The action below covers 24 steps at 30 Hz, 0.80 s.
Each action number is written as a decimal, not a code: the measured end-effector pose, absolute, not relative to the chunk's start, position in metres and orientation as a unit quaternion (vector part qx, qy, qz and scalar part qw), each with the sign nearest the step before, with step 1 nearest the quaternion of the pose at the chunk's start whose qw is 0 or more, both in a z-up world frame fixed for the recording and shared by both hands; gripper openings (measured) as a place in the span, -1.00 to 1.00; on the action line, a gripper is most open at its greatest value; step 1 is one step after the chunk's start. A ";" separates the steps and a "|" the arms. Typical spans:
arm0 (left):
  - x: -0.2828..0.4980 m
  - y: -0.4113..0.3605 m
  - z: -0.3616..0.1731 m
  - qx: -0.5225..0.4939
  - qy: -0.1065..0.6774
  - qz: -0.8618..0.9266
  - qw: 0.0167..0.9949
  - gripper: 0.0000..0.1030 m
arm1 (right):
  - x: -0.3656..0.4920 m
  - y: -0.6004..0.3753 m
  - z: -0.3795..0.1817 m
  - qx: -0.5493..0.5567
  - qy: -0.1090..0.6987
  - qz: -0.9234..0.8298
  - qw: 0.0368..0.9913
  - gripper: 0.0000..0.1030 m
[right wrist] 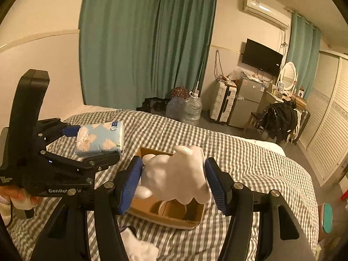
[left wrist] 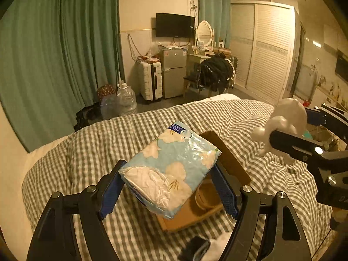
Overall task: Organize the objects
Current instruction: 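Lower the tissue pack and plush toy into the box and release both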
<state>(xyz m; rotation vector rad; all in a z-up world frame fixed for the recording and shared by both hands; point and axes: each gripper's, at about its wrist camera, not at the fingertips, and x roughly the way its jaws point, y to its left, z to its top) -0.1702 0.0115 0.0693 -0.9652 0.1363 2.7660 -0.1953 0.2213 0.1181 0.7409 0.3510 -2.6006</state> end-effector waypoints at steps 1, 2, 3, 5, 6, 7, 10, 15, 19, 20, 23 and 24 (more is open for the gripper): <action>-0.177 0.014 0.066 -0.328 0.048 0.938 0.105 0.54 | -0.203 0.223 0.116 0.268 0.122 -0.934 0.205 0.16; -0.186 0.017 0.062 -0.330 0.051 0.937 0.106 0.54 | -0.211 0.223 0.114 0.270 0.118 -0.933 0.205 0.16; -0.193 0.019 0.058 -0.332 0.053 0.936 0.108 0.54 | -0.220 0.224 0.110 0.273 0.114 -0.933 0.206 0.16; -0.207 0.023 0.047 -0.338 0.053 0.933 0.113 0.54 | -0.240 0.226 0.105 0.279 0.107 -0.932 0.205 0.16; -0.214 0.025 0.041 -0.342 0.054 0.931 0.115 0.54 | -0.250 0.226 0.100 0.282 0.105 -0.931 0.205 0.16; -0.220 0.026 0.035 -0.345 0.056 0.930 0.117 0.54 | -0.260 0.227 0.095 0.286 0.103 -0.930 0.206 0.16; -0.237 0.030 0.015 -0.356 0.063 0.925 0.120 0.54 | -0.285 0.229 0.079 0.297 0.093 -0.928 0.207 0.16; -0.262 0.039 -0.021 -0.381 0.080 0.913 0.120 0.54 | -0.319 0.229 0.050 0.317 0.085 -0.921 0.208 0.16; -0.281 0.043 -0.041 -0.391 0.092 0.908 0.122 0.54 | -0.345 0.228 0.023 0.338 0.078 -0.915 0.208 0.16; -0.285 0.045 -0.045 -0.393 0.094 0.906 0.124 0.54 | -0.350 0.227 0.016 0.343 0.078 -0.913 0.207 0.16; -0.294 0.047 -0.057 -0.401 0.098 0.902 0.129 0.54 | -0.363 0.226 -0.003 0.357 0.079 -0.908 0.205 0.16; -0.296 0.046 -0.062 -0.404 0.098 0.900 0.131 0.54 | -0.367 0.226 -0.008 0.360 0.080 -0.907 0.204 0.16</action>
